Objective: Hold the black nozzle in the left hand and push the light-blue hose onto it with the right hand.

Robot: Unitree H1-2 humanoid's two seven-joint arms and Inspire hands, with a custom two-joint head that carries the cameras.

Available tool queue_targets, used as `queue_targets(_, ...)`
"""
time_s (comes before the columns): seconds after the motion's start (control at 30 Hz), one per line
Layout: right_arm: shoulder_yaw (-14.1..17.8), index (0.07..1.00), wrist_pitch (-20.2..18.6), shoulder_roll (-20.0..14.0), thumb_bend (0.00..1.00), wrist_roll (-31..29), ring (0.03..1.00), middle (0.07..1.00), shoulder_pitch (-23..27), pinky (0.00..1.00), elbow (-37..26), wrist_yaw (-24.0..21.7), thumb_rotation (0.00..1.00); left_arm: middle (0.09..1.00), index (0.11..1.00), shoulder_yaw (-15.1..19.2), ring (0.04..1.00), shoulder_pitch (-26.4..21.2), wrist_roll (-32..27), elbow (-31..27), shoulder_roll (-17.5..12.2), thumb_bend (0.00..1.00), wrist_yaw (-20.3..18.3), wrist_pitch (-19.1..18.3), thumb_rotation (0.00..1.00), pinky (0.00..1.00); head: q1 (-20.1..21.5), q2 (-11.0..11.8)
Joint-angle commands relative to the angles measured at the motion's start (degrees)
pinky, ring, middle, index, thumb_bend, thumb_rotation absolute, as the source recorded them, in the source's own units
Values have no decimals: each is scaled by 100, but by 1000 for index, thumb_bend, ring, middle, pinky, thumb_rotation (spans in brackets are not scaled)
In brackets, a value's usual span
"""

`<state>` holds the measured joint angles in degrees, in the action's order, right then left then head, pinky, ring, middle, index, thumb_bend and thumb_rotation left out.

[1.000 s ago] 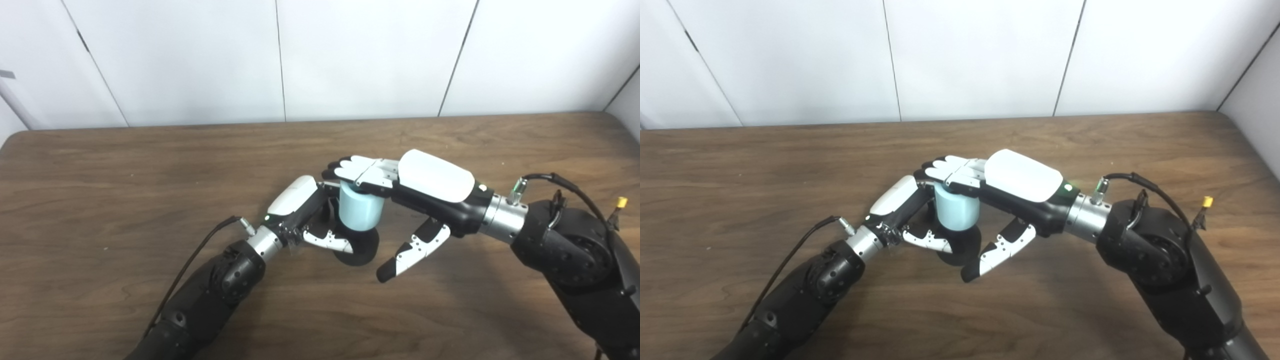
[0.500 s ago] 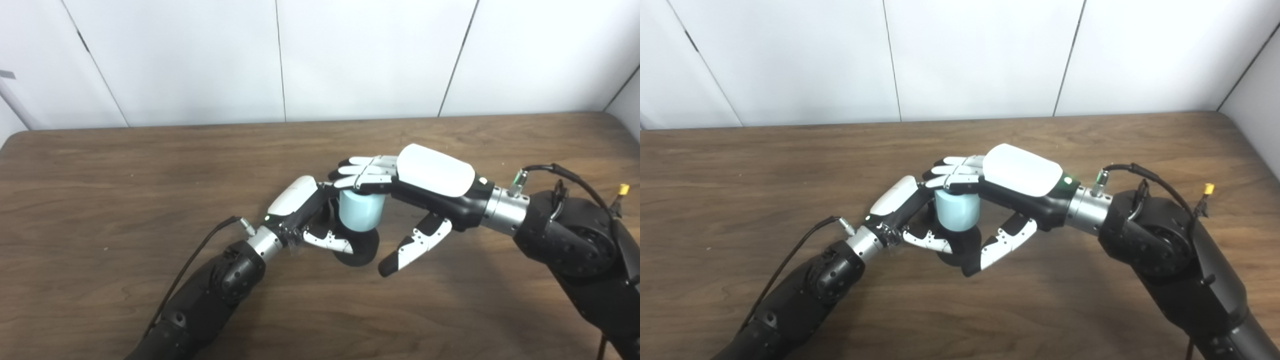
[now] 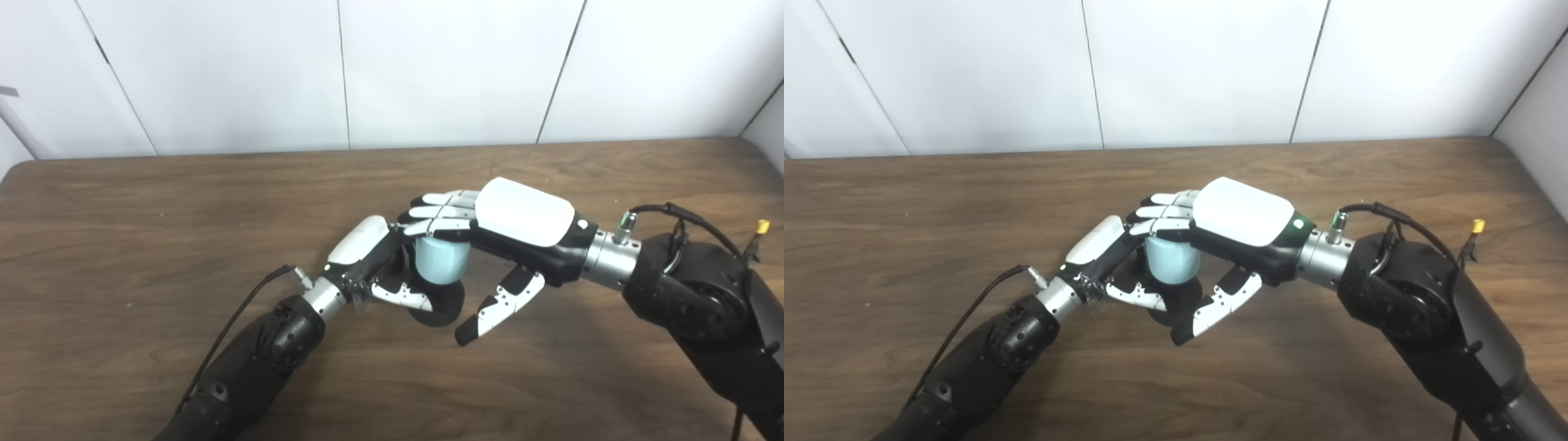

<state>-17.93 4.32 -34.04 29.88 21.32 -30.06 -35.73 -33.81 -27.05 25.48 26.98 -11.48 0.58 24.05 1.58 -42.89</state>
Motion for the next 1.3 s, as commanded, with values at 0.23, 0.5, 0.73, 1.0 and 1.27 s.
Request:
queue_targets(0.23, -321, 926, -534, -135, 838, 369, 973, 966, -404, 878, 168, -658, 891, 488, 504, -347, 416, 819, 423, 491, -179, 502, -649, -544, 0, 386, -5, -24)
queue_targets(0.5, -447, 976, -665, -88, 870, 462, 992, 998, -535, 871, 342, -597, 908, 486, 504, -343, 420, 832, 426, 454, -199, 503, -678, -560, 0, 389, -21, -62)
queue_targets(0.73, -507, 956, -588, -55, 876, 335, 999, 985, -519, 905, 308, -606, 905, 488, 504, -334, 415, 824, 412, 452, -205, 502, -677, -531, 0, 386, -15, -77)
queue_targets(1.0, -643, 932, -445, -7, 866, 205, 983, 968, -464, 897, 184, -635, 903, 486, 507, -347, 414, 815, 427, 453, -198, 502, -687, -539, 0, 379, -19, -84)
queue_targets(1.27, -934, 906, -581, 50, 851, 51, 965, 950, -264, 893, -50, -824, 871, 487, 500, -362, 425, 831, 448, 427, -185, 503, -675, -543, 0, 396, -26, -111)
